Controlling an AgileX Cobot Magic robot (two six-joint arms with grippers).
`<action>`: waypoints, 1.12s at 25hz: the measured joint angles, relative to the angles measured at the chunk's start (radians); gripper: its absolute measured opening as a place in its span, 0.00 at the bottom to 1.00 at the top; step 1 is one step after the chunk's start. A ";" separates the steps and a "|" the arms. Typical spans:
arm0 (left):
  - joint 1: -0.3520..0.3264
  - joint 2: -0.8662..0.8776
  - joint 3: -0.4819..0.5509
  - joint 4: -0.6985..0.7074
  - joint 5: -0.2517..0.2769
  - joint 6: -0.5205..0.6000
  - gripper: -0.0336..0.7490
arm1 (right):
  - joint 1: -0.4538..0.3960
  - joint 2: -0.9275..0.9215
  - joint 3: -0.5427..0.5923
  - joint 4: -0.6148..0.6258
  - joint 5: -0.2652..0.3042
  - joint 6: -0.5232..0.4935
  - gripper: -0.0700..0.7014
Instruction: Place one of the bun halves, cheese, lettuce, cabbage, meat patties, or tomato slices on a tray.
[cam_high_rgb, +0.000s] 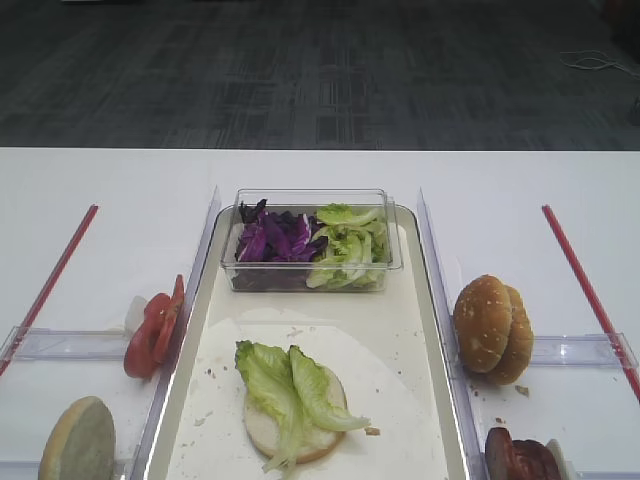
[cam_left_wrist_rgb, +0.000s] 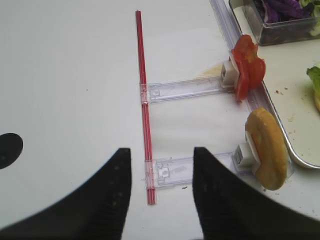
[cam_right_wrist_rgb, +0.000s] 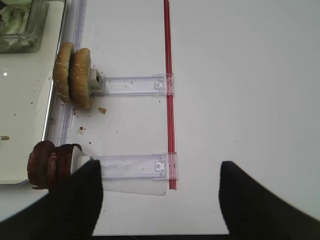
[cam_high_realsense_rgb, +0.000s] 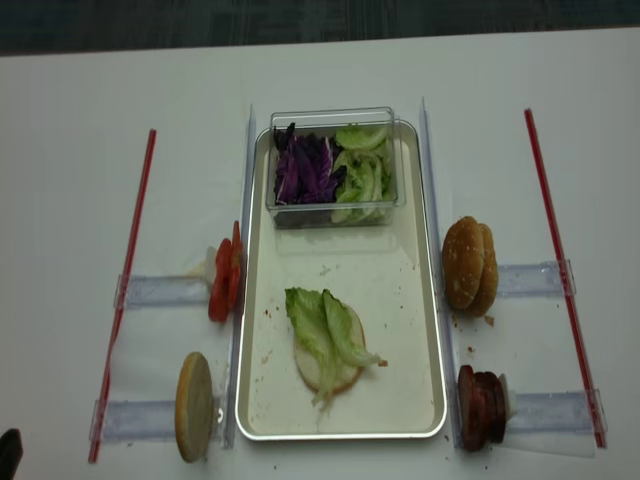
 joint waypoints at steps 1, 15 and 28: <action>0.000 0.000 0.000 0.000 0.000 0.000 0.43 | 0.000 -0.020 0.011 0.000 0.000 0.000 0.74; 0.000 0.000 0.000 -0.002 0.000 0.000 0.43 | 0.000 -0.283 0.121 0.012 0.010 -0.020 0.74; 0.000 0.000 0.000 -0.002 0.000 0.000 0.43 | 0.000 -0.285 0.181 0.019 -0.122 -0.039 0.74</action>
